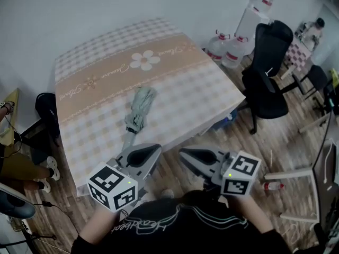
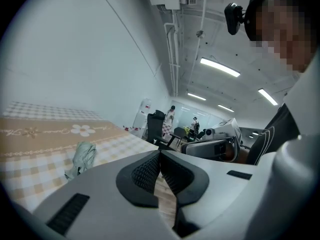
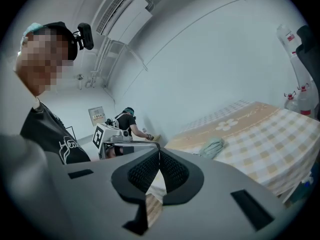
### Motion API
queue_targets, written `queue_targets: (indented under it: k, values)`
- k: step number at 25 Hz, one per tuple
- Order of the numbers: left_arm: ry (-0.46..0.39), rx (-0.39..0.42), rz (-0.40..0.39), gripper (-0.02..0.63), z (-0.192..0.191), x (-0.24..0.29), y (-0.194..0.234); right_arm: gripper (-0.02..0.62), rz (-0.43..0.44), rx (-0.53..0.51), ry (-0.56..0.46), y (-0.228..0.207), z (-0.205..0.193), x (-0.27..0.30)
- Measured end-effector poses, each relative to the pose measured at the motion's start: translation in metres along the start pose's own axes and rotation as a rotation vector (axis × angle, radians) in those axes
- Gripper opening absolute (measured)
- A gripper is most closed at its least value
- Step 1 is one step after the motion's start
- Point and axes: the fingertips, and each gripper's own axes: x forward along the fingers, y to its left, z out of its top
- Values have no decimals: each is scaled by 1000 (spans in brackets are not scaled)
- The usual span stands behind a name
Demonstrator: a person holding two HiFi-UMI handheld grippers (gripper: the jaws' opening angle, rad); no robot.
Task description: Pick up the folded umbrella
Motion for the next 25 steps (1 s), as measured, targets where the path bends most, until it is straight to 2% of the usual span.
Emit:
queue_targets:
  k: [16, 19, 25]
  values:
    - [27, -15, 191, 3, 13, 3, 61, 12, 141, 27, 53, -36, 22, 47]
    - [43, -23, 227, 42, 14, 9, 79, 12, 158, 41, 66, -51, 25, 55]
    - [94, -68, 270, 161, 10, 29, 119, 12, 167, 75, 93, -90, 33, 73]
